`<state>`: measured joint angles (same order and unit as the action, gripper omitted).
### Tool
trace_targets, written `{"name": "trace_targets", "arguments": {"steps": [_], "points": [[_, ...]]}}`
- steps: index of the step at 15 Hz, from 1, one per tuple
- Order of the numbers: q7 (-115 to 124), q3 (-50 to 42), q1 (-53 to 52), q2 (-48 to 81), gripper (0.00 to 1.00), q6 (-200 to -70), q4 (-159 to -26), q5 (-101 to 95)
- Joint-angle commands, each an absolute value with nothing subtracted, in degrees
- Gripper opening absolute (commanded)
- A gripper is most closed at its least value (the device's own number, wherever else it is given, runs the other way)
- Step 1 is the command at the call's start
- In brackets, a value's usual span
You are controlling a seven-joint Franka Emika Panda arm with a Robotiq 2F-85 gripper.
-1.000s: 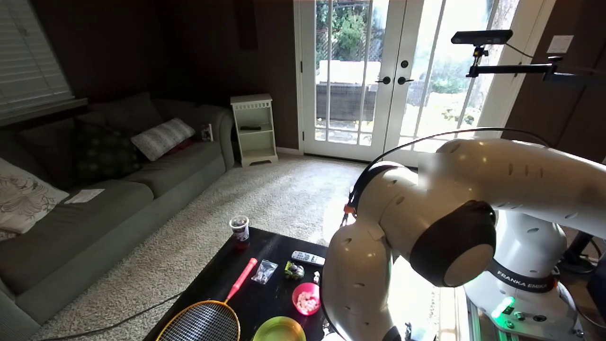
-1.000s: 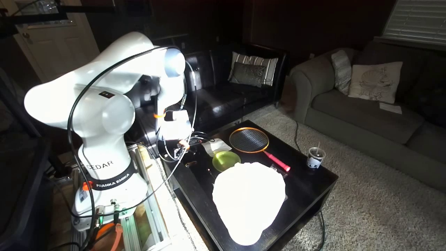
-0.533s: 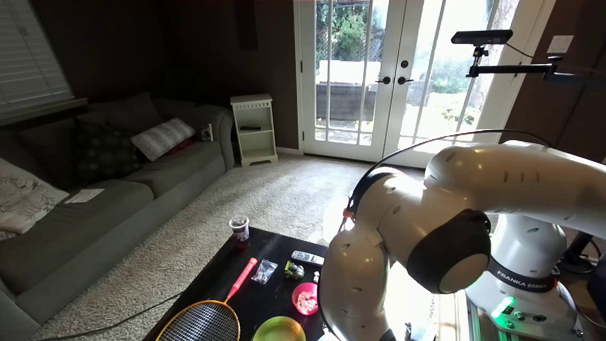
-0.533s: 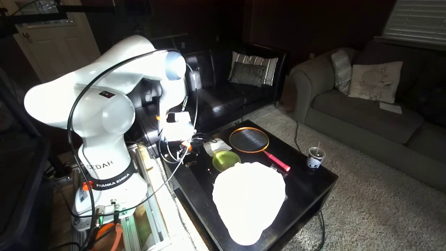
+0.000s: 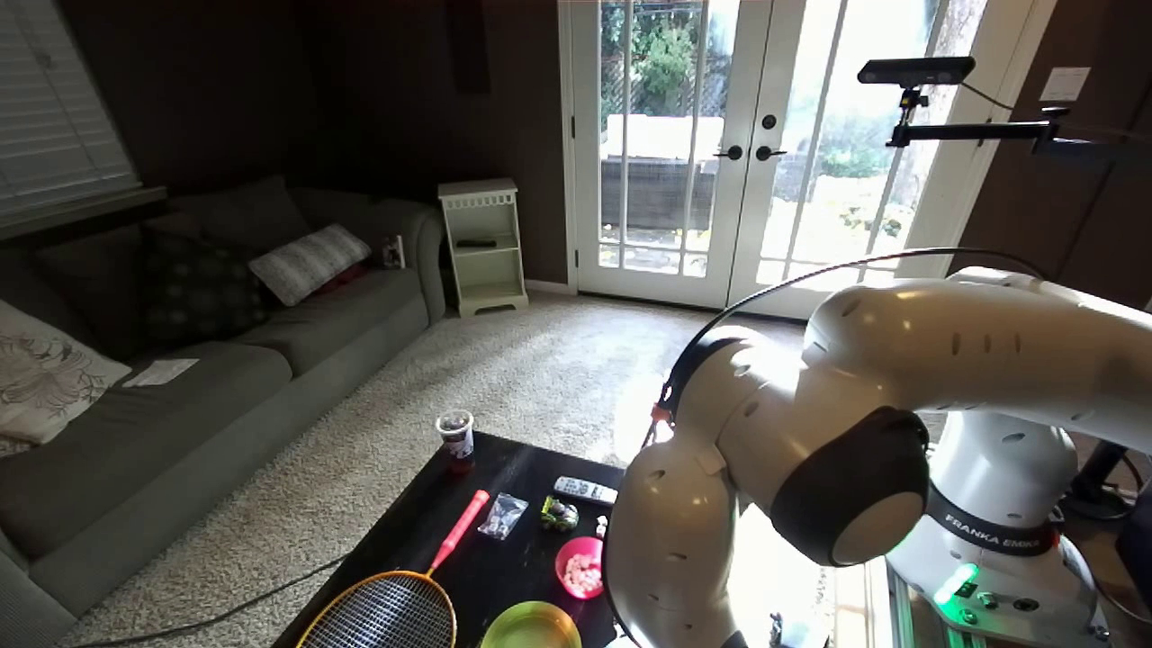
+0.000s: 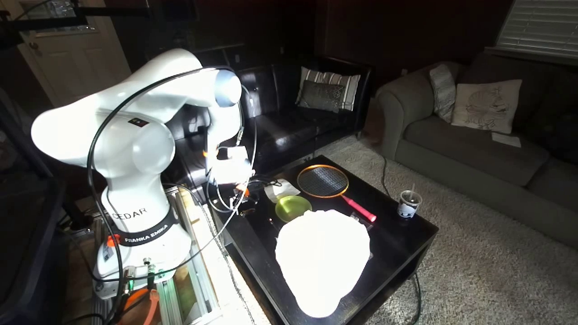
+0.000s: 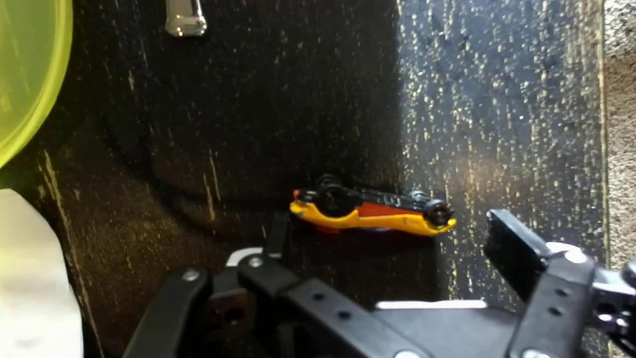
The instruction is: Pick up the orange object and place it back on the table.
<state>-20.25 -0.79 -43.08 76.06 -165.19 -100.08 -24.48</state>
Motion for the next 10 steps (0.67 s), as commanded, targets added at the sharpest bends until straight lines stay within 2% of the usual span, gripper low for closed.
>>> {"name": "trace_targets", "arguments": {"steps": [1, 10], "points": [[-18.95, -0.92, -43.23, 77.74, 1.0, -163.16, -97.14, -26.26], [-19.05, -0.71, -42.9, 78.54, 1.0, -161.38, -95.67, -26.39]]}}
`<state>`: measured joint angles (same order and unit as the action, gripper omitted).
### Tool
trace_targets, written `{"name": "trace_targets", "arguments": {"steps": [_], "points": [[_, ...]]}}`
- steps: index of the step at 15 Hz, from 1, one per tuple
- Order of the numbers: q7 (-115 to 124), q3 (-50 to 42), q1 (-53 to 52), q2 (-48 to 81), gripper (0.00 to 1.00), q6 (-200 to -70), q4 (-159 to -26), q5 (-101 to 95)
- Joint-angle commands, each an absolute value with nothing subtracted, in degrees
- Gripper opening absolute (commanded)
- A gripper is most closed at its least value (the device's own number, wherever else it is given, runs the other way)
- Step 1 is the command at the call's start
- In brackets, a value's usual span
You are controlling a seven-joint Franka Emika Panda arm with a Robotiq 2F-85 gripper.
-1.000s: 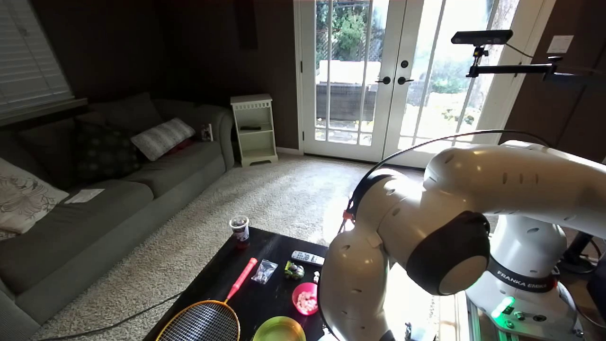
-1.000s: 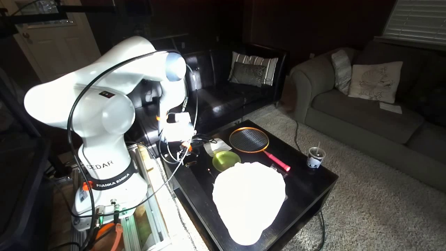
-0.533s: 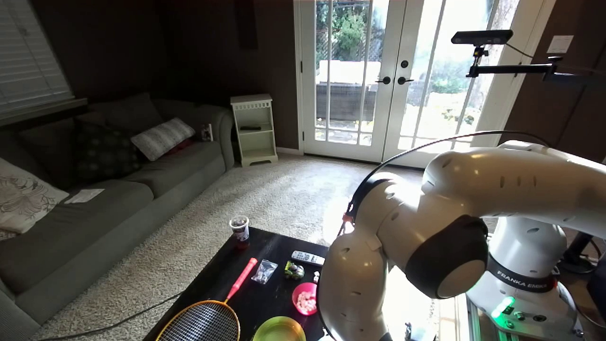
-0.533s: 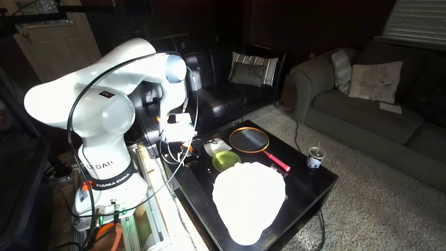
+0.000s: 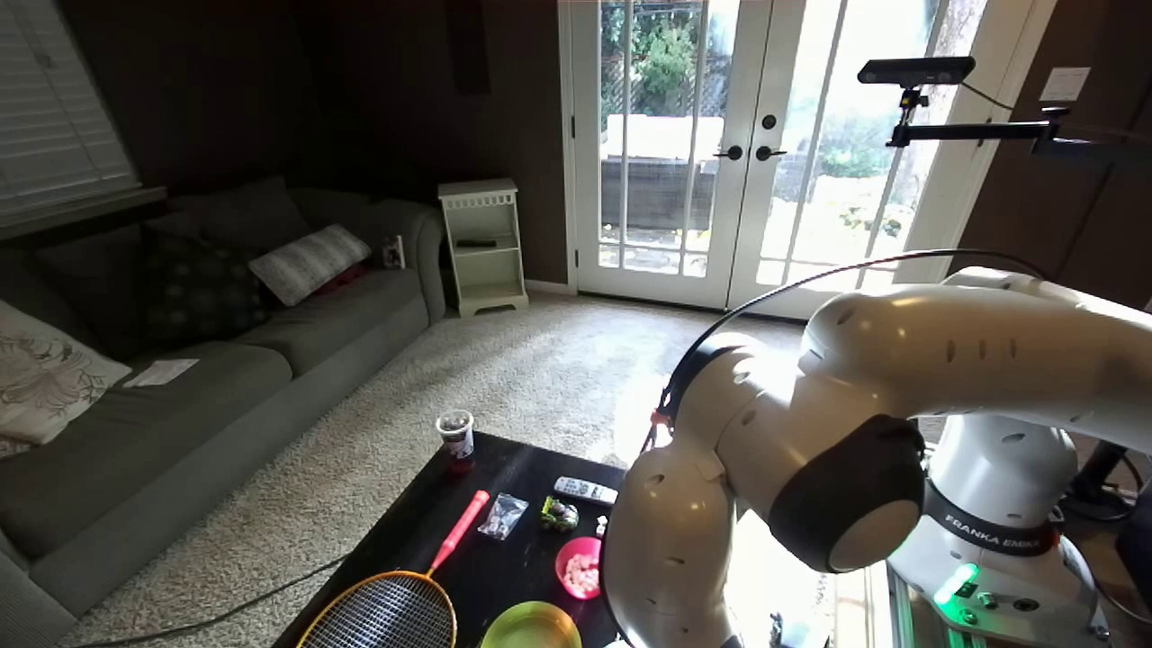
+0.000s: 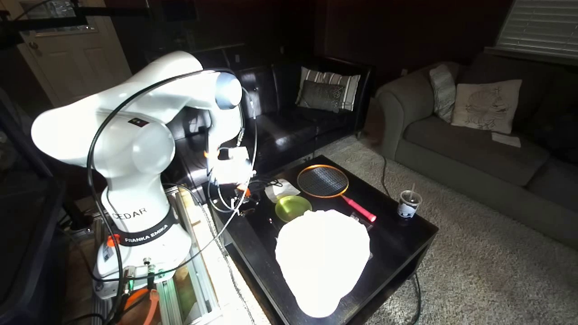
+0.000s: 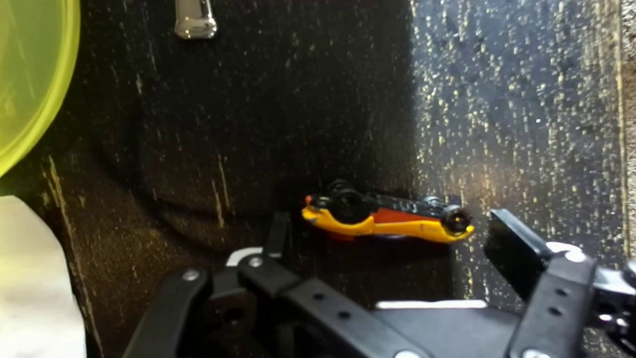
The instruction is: Pick up the orange object and place it back on the table.
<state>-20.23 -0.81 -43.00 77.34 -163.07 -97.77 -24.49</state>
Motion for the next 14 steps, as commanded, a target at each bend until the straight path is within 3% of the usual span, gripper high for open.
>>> {"name": "trace_targets", "arguments": {"steps": [1, 6, 11, 14], "points": [[-19.08, -0.7, -42.88, 78.55, 1.0, -161.27, -95.66, -26.41], [-19.17, -0.61, -42.72, 78.54, 0.97, -160.64, -95.58, -26.48], [-19.08, -0.58, -42.68, 78.48, 0.57, -160.38, -95.43, -26.52], [-19.04, -0.37, -41.92, 78.4, 0.57, -161.88, -95.87, -26.45]]}}
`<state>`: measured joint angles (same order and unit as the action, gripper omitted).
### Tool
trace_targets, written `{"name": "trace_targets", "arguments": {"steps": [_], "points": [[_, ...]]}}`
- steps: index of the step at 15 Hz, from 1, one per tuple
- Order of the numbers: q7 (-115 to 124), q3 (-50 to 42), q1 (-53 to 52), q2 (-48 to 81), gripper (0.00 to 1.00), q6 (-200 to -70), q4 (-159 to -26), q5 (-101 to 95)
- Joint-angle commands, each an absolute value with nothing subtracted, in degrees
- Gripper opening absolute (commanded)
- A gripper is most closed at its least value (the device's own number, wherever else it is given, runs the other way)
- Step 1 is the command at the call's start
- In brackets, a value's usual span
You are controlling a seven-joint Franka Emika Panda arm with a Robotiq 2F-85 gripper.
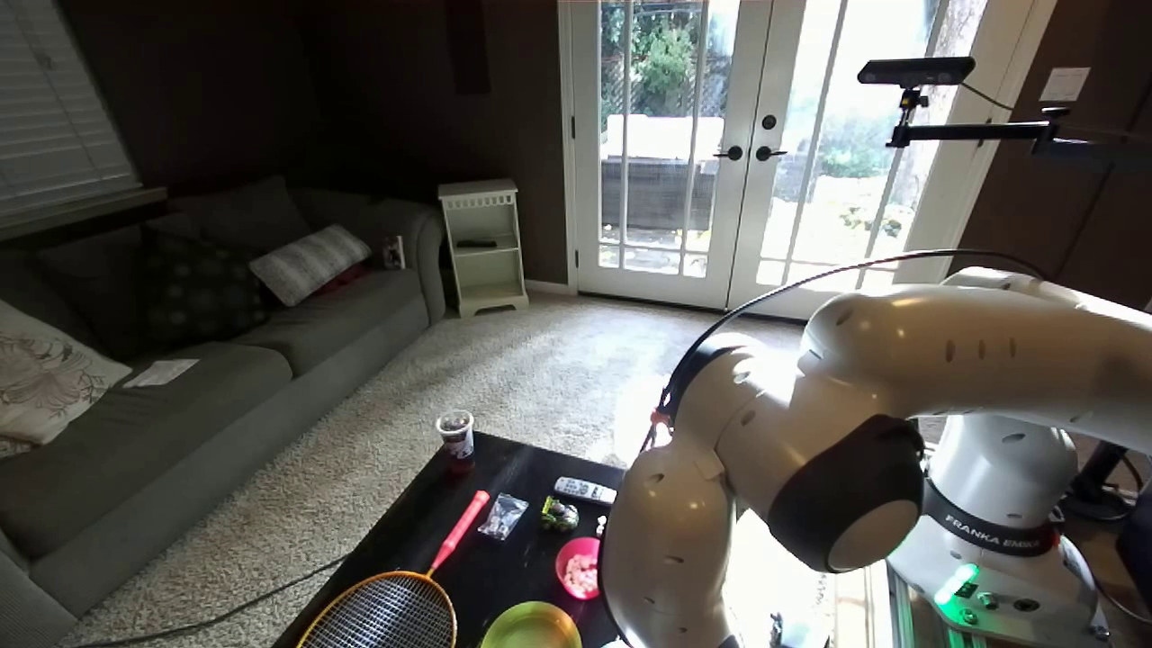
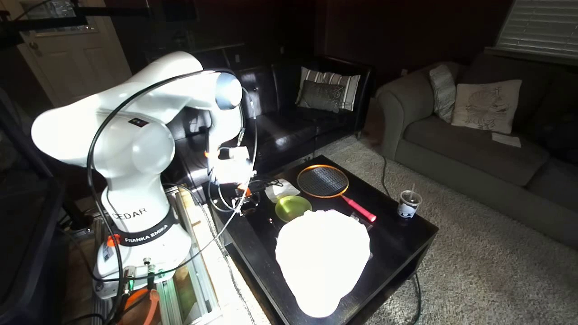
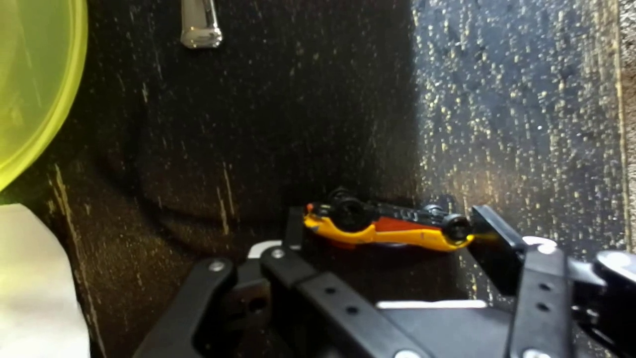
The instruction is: Pick up the orange object and place it back on the table.
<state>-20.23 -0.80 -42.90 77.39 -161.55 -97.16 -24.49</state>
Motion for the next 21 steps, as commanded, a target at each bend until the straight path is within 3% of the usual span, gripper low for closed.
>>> {"name": "trace_targets", "arguments": {"steps": [1, 9, 21], "points": [[-19.34, 0.3, -40.34, 78.23, 0.57, -164.6, -96.87, -26.32], [-20.89, 5.54, -27.18, 82.17, 0.57, -187.73, -99.88, -25.36], [-20.86, 5.44, -23.79, 86.04, 0.57, -205.15, -102.47, -24.56]]}}
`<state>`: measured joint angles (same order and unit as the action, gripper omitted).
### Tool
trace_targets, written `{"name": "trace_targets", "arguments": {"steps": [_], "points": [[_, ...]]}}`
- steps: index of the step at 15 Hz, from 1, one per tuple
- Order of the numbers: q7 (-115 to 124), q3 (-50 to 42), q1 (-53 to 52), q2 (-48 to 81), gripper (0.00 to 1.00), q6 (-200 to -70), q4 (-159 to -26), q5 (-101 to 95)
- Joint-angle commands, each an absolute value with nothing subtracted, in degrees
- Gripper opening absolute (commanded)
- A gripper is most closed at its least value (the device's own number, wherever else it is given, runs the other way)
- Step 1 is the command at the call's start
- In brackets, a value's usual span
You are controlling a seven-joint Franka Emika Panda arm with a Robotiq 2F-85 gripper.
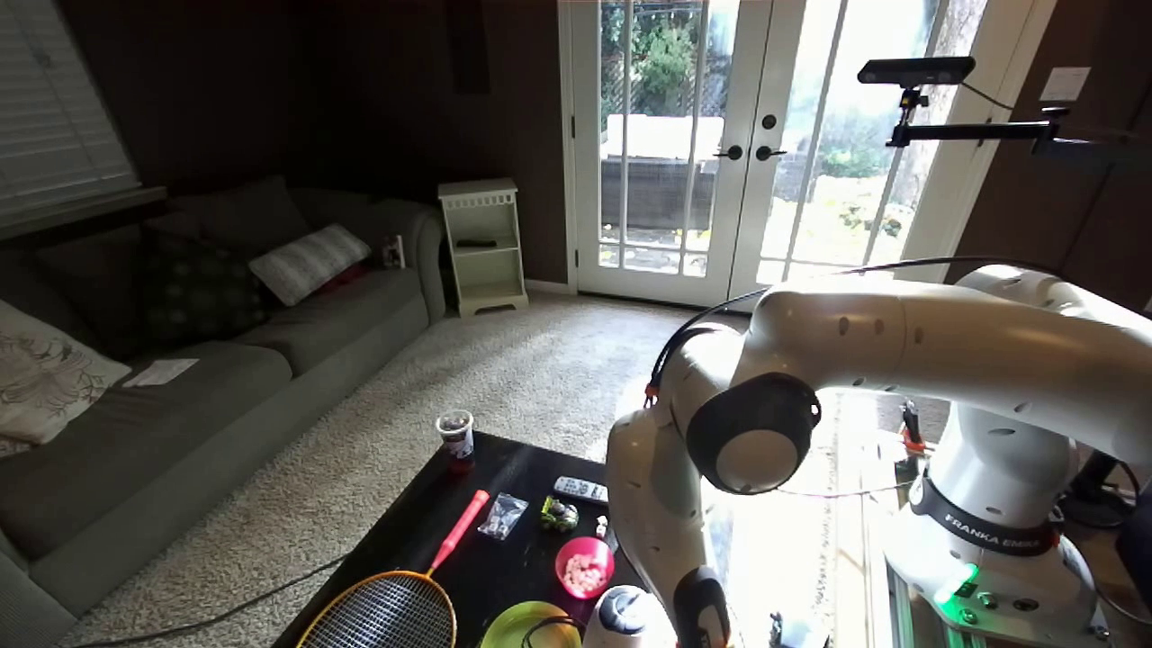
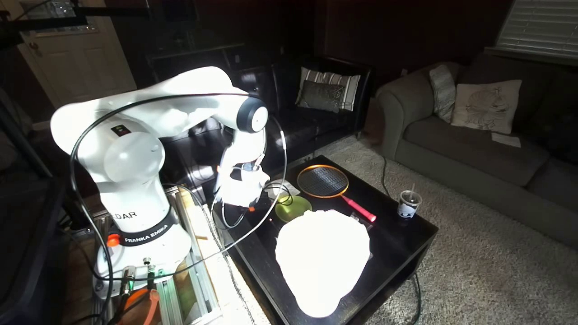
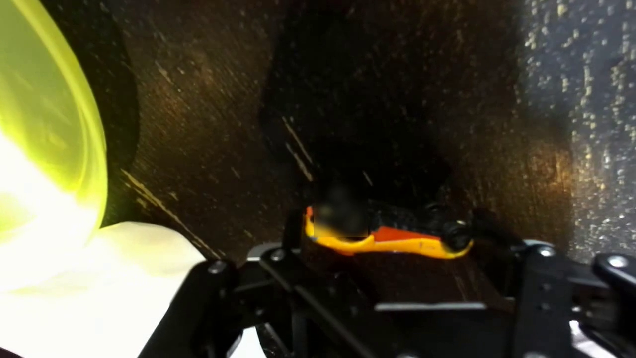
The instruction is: Pick up the orange object and place it back on the table.
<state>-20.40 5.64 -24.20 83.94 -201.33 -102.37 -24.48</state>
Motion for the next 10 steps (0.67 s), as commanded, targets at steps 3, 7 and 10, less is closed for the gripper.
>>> {"name": "trace_targets", "arguments": {"steps": [3, 7, 10], "points": [[-20.72, 4.5, -24.33, 85.06, 0.57, -210.48, -105.24, -23.86], [-20.95, 3.93, -24.33, 85.42, 0.57, -214.33, -106.99, -23.6], [-20.96, 3.93, -23.98, 85.42, 0.57, -215.81, -107.9, -23.77]]}}
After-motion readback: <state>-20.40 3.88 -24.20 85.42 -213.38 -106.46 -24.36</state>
